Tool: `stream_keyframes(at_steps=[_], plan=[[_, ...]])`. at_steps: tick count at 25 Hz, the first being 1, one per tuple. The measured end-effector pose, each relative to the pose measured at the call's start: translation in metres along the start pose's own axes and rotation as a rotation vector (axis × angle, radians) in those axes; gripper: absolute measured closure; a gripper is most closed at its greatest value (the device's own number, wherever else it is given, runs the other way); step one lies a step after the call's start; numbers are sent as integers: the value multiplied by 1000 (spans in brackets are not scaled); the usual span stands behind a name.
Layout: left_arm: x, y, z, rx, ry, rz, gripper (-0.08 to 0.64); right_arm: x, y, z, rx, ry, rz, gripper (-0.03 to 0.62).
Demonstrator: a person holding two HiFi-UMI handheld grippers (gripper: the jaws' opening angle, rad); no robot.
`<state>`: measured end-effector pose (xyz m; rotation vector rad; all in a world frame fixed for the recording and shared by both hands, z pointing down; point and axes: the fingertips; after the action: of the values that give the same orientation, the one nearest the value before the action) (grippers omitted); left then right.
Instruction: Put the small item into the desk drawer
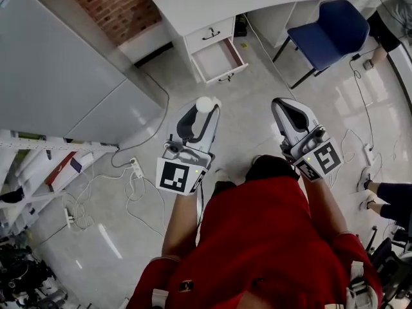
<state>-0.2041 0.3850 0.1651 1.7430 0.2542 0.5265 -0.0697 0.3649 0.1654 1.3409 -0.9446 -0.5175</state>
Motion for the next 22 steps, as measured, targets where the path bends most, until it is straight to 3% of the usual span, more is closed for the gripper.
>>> stream_keyframes(at_steps=[6,10,18,22], plan=[[-14,20,20,-32,17,-7,428,30,2,9,-5,43,-4,581],[-22,37,58,-65,21,0,428,66,-7,30,18,12,-11,581],[-46,113,189,-205,19,-3,428,219,-7,94,-18,-29,-41,581],[-51,155,260,-278,11,-26,428,298,-14,115,-36,-41,-5,581]])
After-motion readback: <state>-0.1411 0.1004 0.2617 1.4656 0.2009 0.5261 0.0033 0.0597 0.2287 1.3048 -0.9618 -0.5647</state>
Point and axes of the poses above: the fingertips, and each gripper's own axes: z forward along the fingers, x to its right, y out of its underside, and after that the axes turned 14 degrees about z, right-handed
